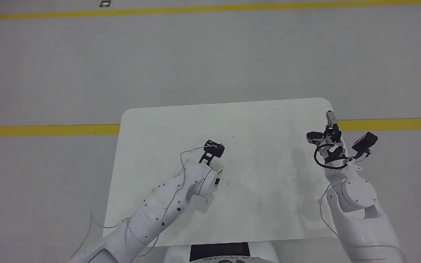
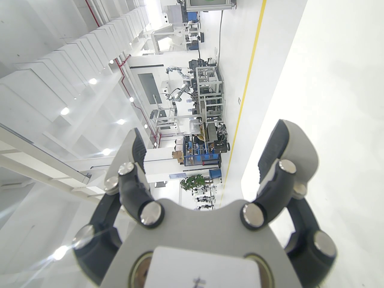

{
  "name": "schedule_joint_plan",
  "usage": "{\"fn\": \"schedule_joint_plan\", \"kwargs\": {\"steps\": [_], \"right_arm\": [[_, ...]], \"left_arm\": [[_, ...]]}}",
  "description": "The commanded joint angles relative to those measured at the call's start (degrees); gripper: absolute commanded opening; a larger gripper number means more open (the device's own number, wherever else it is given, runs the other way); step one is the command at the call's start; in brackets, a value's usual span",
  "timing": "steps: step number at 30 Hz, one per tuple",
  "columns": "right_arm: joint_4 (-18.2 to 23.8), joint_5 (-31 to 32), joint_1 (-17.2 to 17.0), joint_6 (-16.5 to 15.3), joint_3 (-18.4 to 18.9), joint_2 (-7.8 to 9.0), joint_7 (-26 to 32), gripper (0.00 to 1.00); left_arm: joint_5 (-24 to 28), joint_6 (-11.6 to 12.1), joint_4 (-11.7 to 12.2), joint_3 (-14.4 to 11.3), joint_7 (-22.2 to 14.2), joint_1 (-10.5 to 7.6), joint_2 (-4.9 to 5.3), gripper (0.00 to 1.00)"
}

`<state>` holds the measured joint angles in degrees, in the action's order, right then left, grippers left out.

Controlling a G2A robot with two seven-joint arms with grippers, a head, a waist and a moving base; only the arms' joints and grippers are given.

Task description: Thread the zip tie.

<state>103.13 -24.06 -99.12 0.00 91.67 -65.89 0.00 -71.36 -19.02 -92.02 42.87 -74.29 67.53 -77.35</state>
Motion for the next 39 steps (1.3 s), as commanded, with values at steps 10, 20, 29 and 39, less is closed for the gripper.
{"fn": "schedule_joint_plan", "kwargs": {"steps": [10, 20, 29, 39], "right_arm": [[0.0, 0.0, 0.0, 0.0, 0.0, 0.00, 0.0, 1.00], [0.0, 0.0, 0.0, 0.0, 0.0, 0.00, 0.0, 1.00], [0.0, 0.0, 0.0, 0.0, 0.0, 0.00, 0.0, 1.00], [0.0, 0.0, 0.0, 0.0, 0.0, 0.00, 0.0, 1.00]], "left_arm": [[1.0, 0.1, 3.4, -0.4, 1.4, -0.85, -0.48, 0.16], [2.6, 0.5, 5.6, -0.5, 2.1, -1.55, -0.85, 0.15], [3.6, 0.7, 6.7, -0.5, 3.0, -1.99, -1.06, 0.15], [4.0, 0.6, 6.4, -0.4, 3.3, -2.15, -1.14, 0.14]]}}
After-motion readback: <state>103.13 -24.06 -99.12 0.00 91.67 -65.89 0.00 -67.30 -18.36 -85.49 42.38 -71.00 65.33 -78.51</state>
